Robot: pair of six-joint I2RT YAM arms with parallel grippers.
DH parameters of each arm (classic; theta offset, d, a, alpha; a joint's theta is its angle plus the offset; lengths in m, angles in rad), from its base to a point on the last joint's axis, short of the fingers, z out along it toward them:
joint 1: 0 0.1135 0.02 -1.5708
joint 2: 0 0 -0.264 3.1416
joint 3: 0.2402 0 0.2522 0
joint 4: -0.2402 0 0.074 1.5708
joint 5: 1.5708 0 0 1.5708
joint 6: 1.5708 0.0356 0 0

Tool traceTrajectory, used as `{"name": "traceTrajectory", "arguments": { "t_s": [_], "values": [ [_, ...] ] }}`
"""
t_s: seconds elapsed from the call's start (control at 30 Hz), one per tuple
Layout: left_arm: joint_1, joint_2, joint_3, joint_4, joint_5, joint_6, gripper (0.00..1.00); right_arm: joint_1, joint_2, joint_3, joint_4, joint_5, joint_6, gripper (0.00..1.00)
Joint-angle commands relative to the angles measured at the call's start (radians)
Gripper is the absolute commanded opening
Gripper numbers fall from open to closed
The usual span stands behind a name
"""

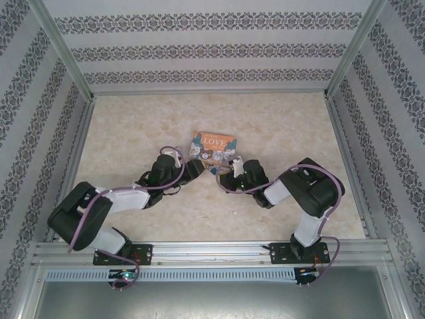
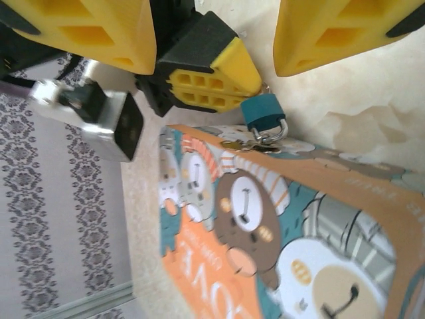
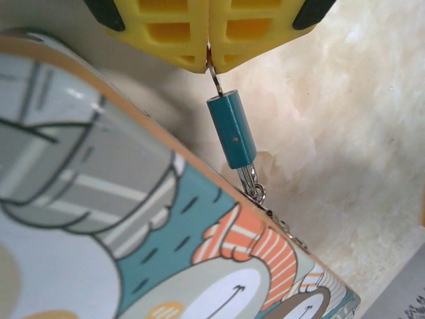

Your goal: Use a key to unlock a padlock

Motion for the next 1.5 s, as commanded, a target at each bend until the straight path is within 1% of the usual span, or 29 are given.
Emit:
{"name": "traceTrajectory", "arguments": {
  "t_s": [0.0,0.1,0.23,0.4,0.63,0.9,1.23,1.47],
  "values": [
    [0.01,-0.067,-0.028,-0.009,-0.042,0.086,0.5,-0.024,-0.029,0.004,-0.02,-0.087,0.103,0.0],
    [0.01,-0.098,-0.052,0.001,-0.047,0.047,0.5,-0.031,-0.046,0.016,-0.045,-0.124,0.166,0.0],
    [0.009,-0.088,-0.074,0.045,-0.051,-0.084,0.49,-0.041,-0.065,0.045,-0.084,-0.163,0.25,0.0],
    [0.007,-0.027,-0.077,0.138,-0.047,-0.195,0.48,-0.051,-0.091,0.071,-0.114,-0.191,0.337,0.0],
    [0.0,0.082,-0.05,0.244,-0.018,-0.281,0.47,-0.058,-0.115,0.087,-0.133,-0.216,0.446,0.0],
    [-0.012,0.206,-0.046,0.38,-0.023,-0.368,0.44,-0.057,-0.13,0.113,-0.221,-0.222,0.443,0.0],
    [-0.025,0.332,-0.009,0.507,-0.036,-0.401,0.42,-0.057,-0.14,0.133,-0.255,-0.225,0.456,0.0],
    [-0.05,0.441,0.003,0.623,-0.06,-0.464,0.42,-0.056,-0.137,0.155,-0.269,-0.238,0.474,0.0]
  ]
}}
